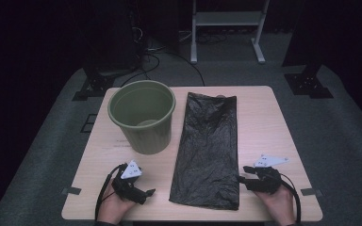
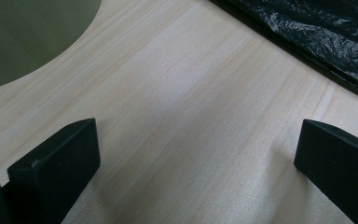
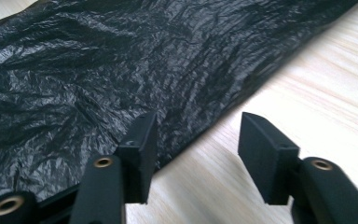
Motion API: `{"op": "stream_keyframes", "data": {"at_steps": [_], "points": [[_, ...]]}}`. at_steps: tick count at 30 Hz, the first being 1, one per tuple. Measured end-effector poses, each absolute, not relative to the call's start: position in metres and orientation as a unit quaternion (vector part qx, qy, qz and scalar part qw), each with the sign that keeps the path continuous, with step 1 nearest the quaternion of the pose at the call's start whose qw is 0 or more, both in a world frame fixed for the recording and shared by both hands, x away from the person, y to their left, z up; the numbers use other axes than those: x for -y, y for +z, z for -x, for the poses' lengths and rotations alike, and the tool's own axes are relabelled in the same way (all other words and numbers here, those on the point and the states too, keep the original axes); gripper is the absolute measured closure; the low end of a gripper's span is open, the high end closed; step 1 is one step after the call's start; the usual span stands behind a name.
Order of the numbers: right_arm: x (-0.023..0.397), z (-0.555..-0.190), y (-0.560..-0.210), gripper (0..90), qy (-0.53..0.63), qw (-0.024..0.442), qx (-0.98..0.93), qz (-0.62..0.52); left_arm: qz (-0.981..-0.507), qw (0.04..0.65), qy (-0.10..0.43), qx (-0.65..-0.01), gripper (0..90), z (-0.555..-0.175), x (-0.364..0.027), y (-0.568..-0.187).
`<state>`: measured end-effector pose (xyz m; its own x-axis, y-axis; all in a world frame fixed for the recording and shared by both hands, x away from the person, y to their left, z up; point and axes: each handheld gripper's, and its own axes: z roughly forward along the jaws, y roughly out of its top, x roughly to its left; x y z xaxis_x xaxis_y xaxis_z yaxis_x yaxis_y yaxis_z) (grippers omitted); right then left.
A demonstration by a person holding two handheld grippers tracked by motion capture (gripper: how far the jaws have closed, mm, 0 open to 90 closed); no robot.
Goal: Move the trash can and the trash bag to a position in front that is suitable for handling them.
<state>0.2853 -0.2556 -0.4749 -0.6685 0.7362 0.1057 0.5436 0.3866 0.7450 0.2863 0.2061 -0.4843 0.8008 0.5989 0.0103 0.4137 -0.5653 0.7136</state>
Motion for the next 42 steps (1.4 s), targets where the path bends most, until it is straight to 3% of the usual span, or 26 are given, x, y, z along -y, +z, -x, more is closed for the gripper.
{"op": "stream_keyframes", "data": {"at_steps": [6, 12, 29, 42], "points": [[0.242, -0.290, -0.479, 60.9, 0.379, 0.122, -0.833, -0.384, -0.876, 0.366, 0.127, -0.289, 0.0, -0.286, -0.206, -0.484], [0.235, -0.289, -0.478, 90.0, 0.366, 0.144, -0.840, -0.374, -0.876, 0.366, 0.127, -0.289, 0.0, -0.286, -0.206, -0.484], [0.268, -0.291, -0.467, 90.0, 0.367, 0.163, -0.822, -0.403, -0.876, 0.366, 0.127, -0.289, 0.0, -0.286, -0.206, -0.484], [0.329, -0.291, -0.463, 90.0, 0.353, 0.186, -0.796, -0.455, -0.876, 0.366, 0.127, -0.289, 0.0, -0.286, -0.206, -0.484]]}}
